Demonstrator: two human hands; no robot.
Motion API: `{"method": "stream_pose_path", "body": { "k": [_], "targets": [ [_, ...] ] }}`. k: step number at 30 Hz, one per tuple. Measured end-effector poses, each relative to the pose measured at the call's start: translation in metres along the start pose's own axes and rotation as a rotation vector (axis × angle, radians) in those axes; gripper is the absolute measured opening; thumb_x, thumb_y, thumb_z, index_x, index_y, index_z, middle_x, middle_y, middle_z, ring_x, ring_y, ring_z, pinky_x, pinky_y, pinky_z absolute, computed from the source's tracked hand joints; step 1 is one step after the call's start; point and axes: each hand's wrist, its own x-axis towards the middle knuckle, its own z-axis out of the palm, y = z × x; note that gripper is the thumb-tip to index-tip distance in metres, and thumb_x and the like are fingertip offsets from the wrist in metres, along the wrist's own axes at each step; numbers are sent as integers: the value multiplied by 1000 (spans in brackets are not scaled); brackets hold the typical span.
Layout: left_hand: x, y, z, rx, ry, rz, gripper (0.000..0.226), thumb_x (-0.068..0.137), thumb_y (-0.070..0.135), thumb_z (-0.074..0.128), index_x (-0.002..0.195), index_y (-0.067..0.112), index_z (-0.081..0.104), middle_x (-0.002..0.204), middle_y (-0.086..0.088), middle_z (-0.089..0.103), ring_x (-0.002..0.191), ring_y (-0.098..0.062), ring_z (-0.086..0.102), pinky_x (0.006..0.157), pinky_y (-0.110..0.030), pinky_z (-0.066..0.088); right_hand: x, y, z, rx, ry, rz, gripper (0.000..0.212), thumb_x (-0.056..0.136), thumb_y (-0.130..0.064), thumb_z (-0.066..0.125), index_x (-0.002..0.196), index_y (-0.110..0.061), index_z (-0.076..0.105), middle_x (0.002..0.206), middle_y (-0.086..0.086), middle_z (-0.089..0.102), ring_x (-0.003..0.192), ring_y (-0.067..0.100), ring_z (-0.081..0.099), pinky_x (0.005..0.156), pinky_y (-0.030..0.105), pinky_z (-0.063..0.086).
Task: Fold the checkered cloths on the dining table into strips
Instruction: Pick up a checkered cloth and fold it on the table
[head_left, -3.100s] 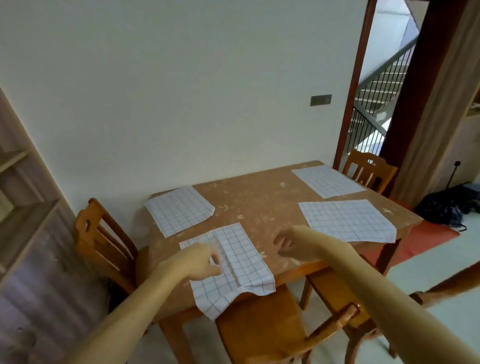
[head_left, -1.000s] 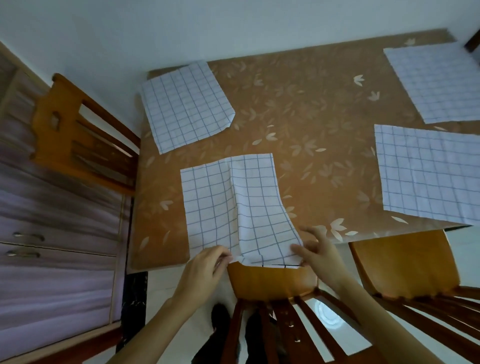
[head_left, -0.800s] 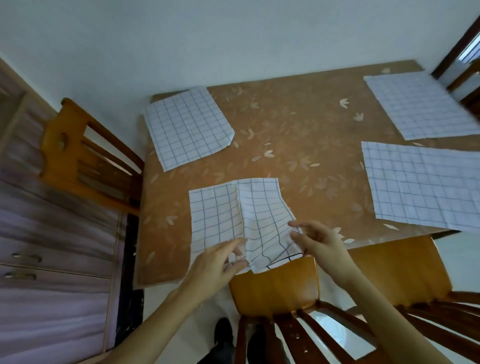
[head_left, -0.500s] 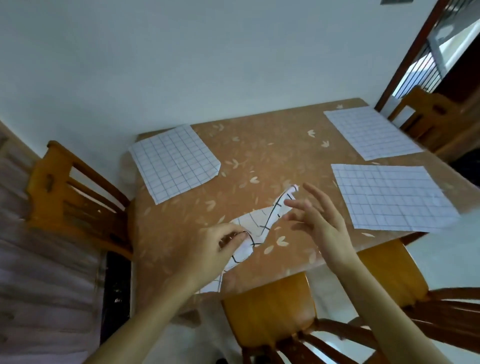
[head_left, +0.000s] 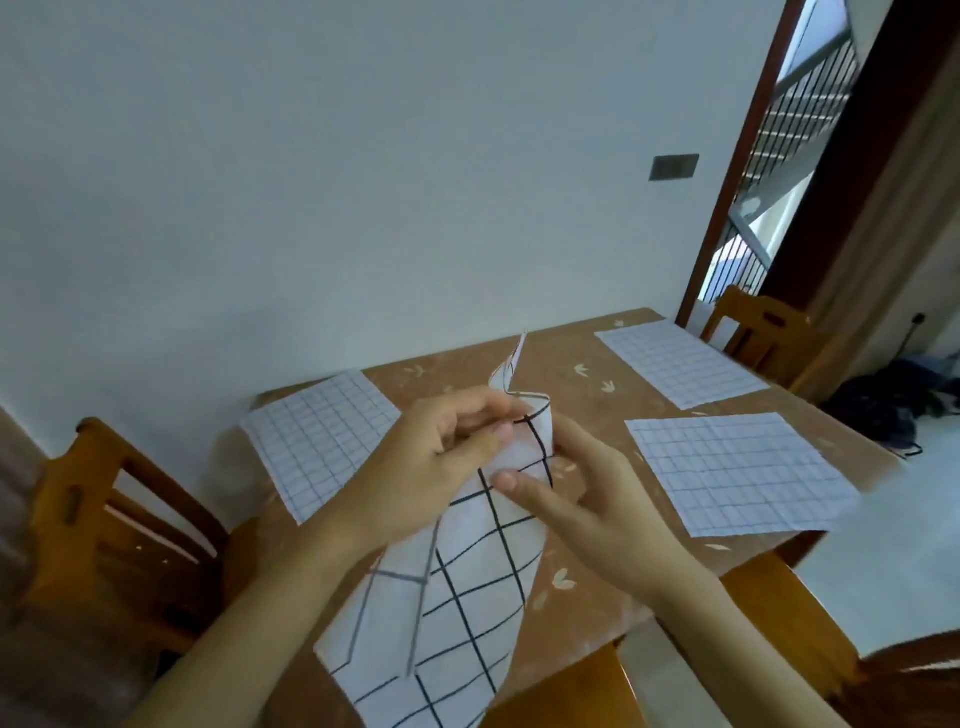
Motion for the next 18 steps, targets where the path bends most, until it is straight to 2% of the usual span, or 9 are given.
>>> {"method": "stream_pose_path", "body": {
  "k": [4, 6, 8, 10, 13, 14, 15, 17, 18],
  "targets": [
    [2, 17, -8, 36, -29, 7, 30, 98, -3, 58, 117, 18, 69, 118, 9, 74, 117, -5, 66, 104, -28, 50, 3, -9, -2, -26, 39, -51, 19, 98, -20, 64, 116, -24, 64, 97, -7, 72, 89, 12, 67, 76, 25, 52],
    [1, 21, -12, 122, -32, 33, 37, 94, -4, 62, 118, 24, 68, 115, 10, 74, 115, -6, 67, 103, -36, 53, 4, -8, -6, -56, 75, -69, 27, 97, -14, 65, 122, -24, 62, 103, -11, 72, 97, 8, 68, 80, 19, 51],
    [1, 20, -15, 224, 34, 89, 45, 91, 0, 69, 123, 31, 64, 117, 13, 72, 117, -4, 65, 102, -38, 54, 4, -7, -11, -25, 90, -63, 31, 96, -11, 66, 124, -23, 62, 107, -11, 73, 102, 10, 68, 85, 21, 53],
    [-1, 14, -18, 307, 102, 133, 62, 85, 19, 80, 135, 42, 53, 133, 21, 61, 129, 1, 53, 109, -35, 47, 3, -4, -17, 34, 101, -67, 32, 96, -11, 65, 126, -21, 61, 108, -6, 74, 102, 13, 70, 86, 27, 55],
    [-5, 5, -24, 329, 42, 8, 101, 65, 57, 84, 146, 62, 24, 154, 33, 31, 143, 14, 25, 116, -21, 28, 2, 1, -26, 109, 157, -65, 51, 93, -20, 67, 140, -29, 48, 110, 13, 72, 94, 30, 72, 86, 46, 59],
    [-5, 1, -27, 318, 8, -41, 108, 60, 64, 84, 146, 65, 19, 156, 34, 26, 145, 13, 21, 117, -21, 25, 2, 1, -29, 113, 171, -58, 58, 92, -24, 67, 144, -34, 42, 111, 21, 68, 93, 36, 70, 85, 50, 58],
    [-5, -1, -31, 304, -21, -70, 112, 57, 65, 86, 146, 66, 18, 157, 32, 27, 147, 9, 22, 119, -25, 24, 1, 1, -33, 114, 174, -60, 62, 92, -26, 65, 147, -34, 38, 119, 20, 65, 97, 32, 70, 89, 47, 58],
    [-3, -1, -36, 232, -73, -116, 107, 60, 50, 93, 147, 57, 31, 153, 24, 43, 145, -2, 37, 121, -33, 30, -2, 2, -39, 99, 167, -86, 62, 93, -25, 59, 150, -28, 35, 138, -12, 57, 113, 5, 63, 101, 28, 52],
    [-3, 2, -37, 186, -98, -118, 97, 65, 36, 94, 145, 48, 41, 145, 20, 55, 138, -5, 48, 118, -32, 36, -3, 1, -42, 91, 169, -86, 59, 94, -25, 56, 149, -27, 36, 137, -23, 54, 114, -1, 61, 102, 21, 49]
  ]
}}
